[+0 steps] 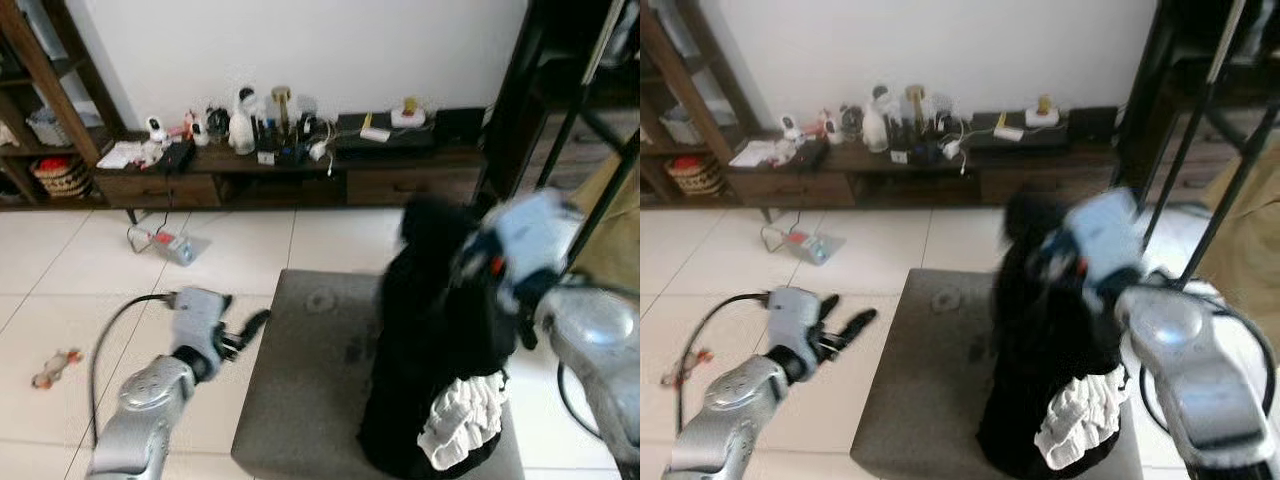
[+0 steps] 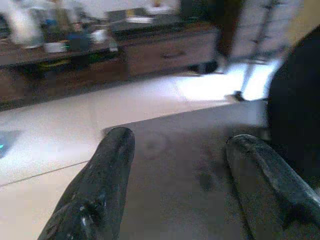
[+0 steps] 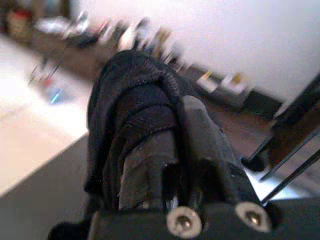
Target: Hang hanger
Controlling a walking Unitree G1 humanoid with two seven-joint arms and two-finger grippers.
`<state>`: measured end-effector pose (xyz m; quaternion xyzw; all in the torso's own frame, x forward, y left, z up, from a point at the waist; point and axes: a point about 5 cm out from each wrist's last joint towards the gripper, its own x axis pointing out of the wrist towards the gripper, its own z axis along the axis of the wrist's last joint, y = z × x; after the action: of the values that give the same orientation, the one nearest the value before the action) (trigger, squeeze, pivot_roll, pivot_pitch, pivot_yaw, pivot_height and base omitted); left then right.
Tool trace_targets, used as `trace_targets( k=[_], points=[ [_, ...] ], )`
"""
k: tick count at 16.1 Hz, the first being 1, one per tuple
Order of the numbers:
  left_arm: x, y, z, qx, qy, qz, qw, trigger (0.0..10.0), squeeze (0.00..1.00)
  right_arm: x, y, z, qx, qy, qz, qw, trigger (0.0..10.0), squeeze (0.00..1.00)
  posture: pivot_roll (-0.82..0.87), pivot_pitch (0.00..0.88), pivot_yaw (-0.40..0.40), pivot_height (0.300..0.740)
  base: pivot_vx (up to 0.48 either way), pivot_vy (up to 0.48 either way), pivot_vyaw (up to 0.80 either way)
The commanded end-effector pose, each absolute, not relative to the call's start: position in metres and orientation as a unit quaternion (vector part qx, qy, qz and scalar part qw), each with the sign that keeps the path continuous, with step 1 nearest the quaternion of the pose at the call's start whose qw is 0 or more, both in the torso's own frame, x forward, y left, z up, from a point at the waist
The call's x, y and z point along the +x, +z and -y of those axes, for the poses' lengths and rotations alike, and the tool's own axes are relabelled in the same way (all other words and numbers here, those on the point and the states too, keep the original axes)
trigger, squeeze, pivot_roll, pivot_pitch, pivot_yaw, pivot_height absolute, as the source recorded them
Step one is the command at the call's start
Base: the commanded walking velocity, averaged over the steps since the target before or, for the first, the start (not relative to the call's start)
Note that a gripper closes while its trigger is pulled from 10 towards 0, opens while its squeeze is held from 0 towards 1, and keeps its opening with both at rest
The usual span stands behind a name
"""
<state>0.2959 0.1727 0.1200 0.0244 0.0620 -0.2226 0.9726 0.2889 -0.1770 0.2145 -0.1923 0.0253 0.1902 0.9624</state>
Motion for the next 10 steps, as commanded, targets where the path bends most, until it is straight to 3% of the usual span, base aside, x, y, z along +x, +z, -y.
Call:
trace_targets(
  k=[1,3,5,6,8,10],
  points=[
    [0.298,0.129,-0.16,0.023,-0.254,-0.058,0.965,10.0,0.0,0.287,0.204,0.171,-0.201,0.216,-0.057,0.954,10.0,0.0,0.0,0.066,0.021,0.74,0.0,0.0,0.0],
    [0.3,0.138,-0.131,-0.004,-0.3,-0.054,0.952,10.0,0.0,0.283,0.189,0.138,-0.15,0.297,-0.074,0.94,10.0,0.0,0.03,0.064,0.004,0.74,0.0,0.0,0.0],
    [0.298,0.141,-0.114,-0.039,-0.329,-0.062,0.941,10.0,0.0,0.286,0.186,0.128,-0.132,0.311,-0.086,0.937,10.0,0.0,0.04,0.07,-0.003,0.74,0.0,0.0,0.0],
    [0.297,0.141,-0.112,-0.043,-0.332,-0.064,0.94,10.0,0.0,0.286,0.185,0.127,-0.133,0.311,-0.087,0.937,10.0,0.0,0.04,0.072,-0.004,0.74,0.0,0.0,0.0],
    [0.275,0.128,-0.085,-0.035,-0.426,-0.115,0.897,10.0,0.0,0.291,0.174,0.117,-0.111,0.305,-0.105,0.94,10.0,0.0,0.05,0.089,0.002,0.74,0.0,0.0,0.0],
    [0.265,0.129,-0.076,-0.051,-0.464,-0.133,0.874,10.0,0.0,0.298,0.166,0.122,-0.109,0.255,-0.115,0.954,10.0,0.0,0.06,0.102,0.016,0.74,0.0,0.0,0.0]
  ],
)
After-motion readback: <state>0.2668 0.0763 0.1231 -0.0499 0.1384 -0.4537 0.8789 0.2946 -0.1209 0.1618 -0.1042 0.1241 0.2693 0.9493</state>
